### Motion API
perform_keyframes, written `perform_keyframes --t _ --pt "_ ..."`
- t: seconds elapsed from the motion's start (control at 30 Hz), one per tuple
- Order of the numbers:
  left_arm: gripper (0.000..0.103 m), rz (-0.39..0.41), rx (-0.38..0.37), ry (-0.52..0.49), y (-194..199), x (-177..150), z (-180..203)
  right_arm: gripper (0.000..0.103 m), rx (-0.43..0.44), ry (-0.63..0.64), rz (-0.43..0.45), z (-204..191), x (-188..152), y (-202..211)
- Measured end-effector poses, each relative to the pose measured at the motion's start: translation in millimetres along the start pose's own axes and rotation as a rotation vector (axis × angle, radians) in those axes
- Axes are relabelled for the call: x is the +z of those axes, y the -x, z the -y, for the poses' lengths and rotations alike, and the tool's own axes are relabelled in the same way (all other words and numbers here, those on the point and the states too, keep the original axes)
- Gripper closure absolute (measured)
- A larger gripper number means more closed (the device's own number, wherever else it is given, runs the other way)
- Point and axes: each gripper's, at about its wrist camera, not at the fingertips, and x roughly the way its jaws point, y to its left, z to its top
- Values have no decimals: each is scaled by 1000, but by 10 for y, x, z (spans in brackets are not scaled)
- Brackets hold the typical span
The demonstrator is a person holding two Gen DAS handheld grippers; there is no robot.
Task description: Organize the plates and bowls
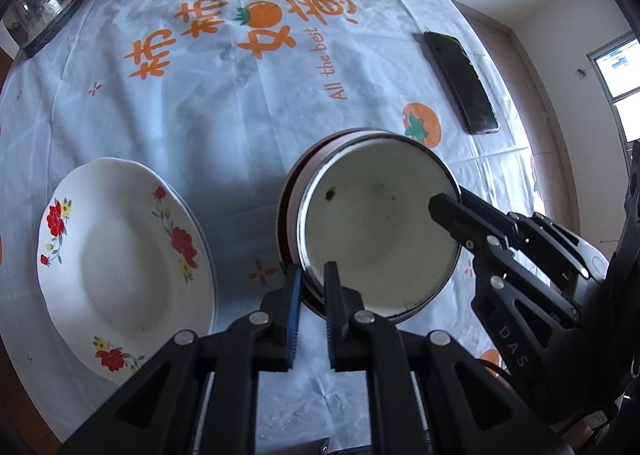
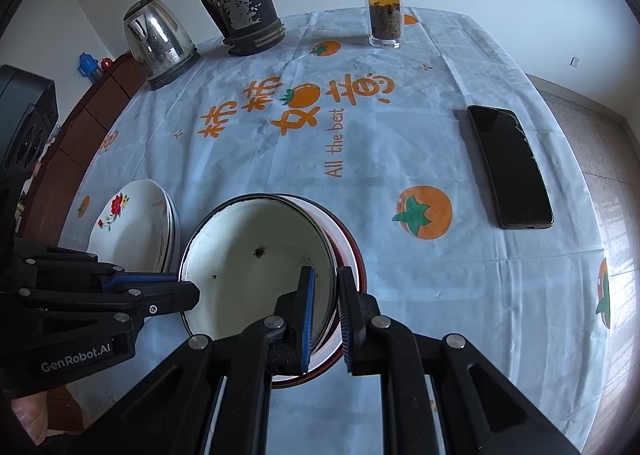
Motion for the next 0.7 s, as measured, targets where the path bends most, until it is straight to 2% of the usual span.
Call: perform_keyframes --t 0.7 --pt "95 20 -5 4 49 3 7 88 -19 7 21 -23 -11 -2"
